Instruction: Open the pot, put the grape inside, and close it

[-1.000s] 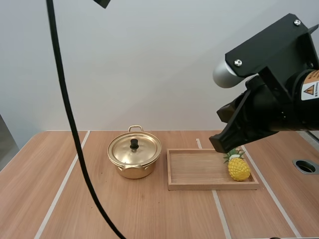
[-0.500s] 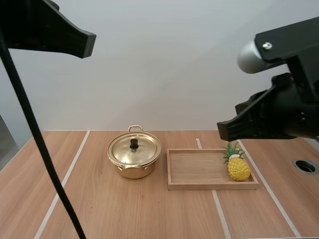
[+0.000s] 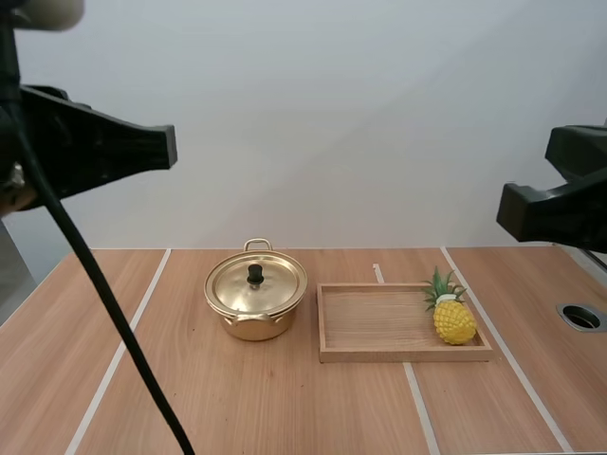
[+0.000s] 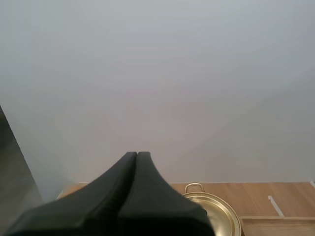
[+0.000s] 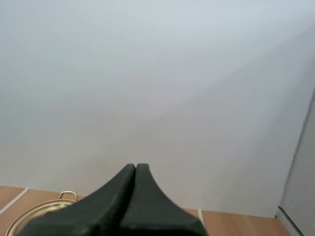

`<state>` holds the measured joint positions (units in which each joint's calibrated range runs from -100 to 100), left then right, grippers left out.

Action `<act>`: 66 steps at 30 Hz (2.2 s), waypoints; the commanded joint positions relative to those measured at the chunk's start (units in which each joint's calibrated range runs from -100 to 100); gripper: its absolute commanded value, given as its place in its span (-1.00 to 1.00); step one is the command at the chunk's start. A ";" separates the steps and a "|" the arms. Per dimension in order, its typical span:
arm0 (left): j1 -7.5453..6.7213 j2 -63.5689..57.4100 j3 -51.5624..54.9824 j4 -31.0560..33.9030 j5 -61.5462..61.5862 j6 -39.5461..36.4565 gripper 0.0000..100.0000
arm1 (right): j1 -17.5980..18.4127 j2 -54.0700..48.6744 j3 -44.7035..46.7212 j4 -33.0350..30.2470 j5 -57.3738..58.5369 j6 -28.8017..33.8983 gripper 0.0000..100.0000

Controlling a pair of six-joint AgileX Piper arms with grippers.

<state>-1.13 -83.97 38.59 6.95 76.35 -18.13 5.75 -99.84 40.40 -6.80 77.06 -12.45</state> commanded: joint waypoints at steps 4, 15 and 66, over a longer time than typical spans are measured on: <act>0.48 -5.23 9.87 0.63 -13.31 -2.61 -1.00 | -0.69 -0.16 5.60 -1.82 -6.69 0.57 -1.00; 0.48 -9.26 27.38 2.36 -41.08 -6.58 -1.00 | -3.31 -0.16 21.60 -2.06 -24.29 0.94 -1.00; -0.02 -16.03 61.41 0.29 -45.14 -5.65 -1.00 | -5.55 -0.16 59.60 0.88 -45.34 2.46 -1.00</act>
<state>-0.91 -99.68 99.96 8.58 31.25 -23.11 0.47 -99.61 100.00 -6.14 31.60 -10.21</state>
